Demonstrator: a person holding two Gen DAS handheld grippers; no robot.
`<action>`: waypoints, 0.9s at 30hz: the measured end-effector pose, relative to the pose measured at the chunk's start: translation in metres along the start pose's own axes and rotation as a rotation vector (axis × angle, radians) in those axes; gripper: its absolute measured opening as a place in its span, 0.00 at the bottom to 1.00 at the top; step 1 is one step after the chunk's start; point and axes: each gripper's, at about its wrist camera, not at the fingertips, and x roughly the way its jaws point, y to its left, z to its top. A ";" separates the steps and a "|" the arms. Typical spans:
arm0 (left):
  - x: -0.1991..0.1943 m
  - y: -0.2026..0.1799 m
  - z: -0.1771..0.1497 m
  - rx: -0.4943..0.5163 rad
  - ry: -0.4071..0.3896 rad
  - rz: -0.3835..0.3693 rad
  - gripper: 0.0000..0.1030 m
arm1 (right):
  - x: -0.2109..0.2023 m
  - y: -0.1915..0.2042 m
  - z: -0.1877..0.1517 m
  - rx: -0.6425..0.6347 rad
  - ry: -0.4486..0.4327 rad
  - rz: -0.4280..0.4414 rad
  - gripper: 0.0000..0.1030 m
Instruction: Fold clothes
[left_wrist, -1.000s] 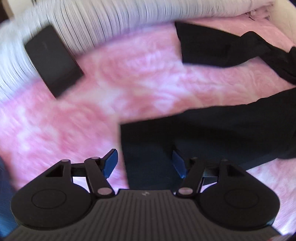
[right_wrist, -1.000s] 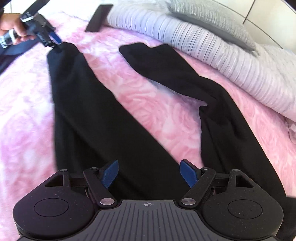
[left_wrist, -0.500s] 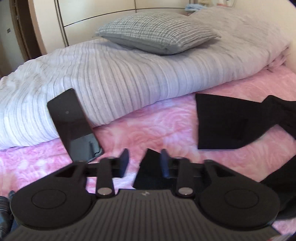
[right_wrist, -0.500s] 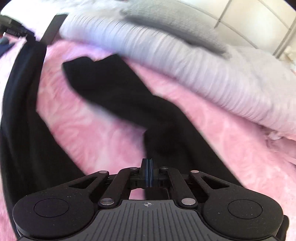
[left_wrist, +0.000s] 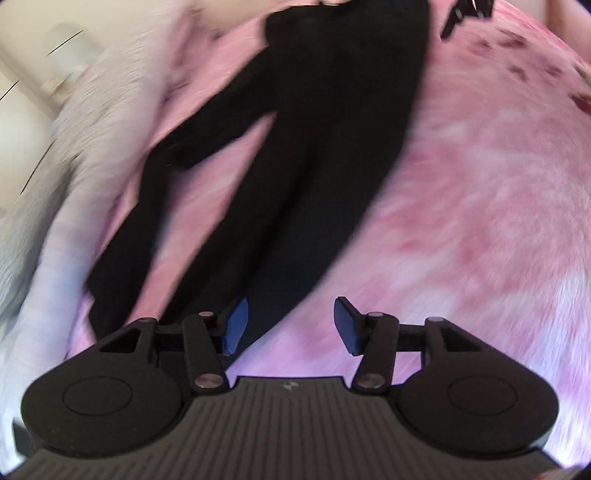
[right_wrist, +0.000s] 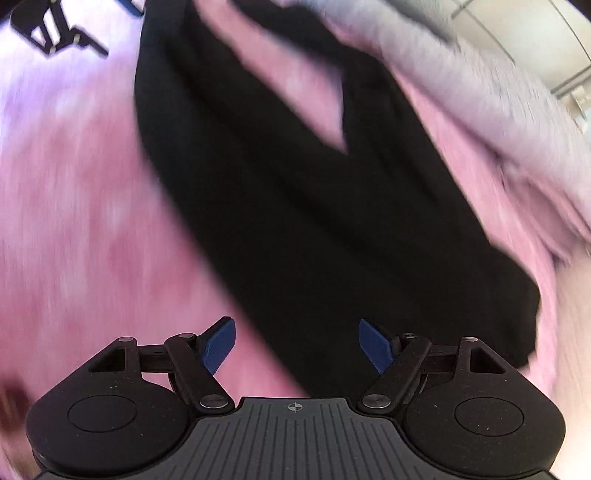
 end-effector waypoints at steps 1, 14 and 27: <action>0.009 -0.005 0.006 0.017 0.005 0.013 0.46 | 0.002 0.000 -0.017 -0.001 0.028 -0.026 0.75; 0.060 0.001 0.045 0.107 0.214 0.209 0.04 | 0.066 -0.050 -0.165 -0.472 0.032 -0.315 0.74; -0.012 -0.042 0.084 0.093 0.340 0.145 0.02 | 0.030 -0.109 -0.216 -0.362 -0.065 -0.217 0.03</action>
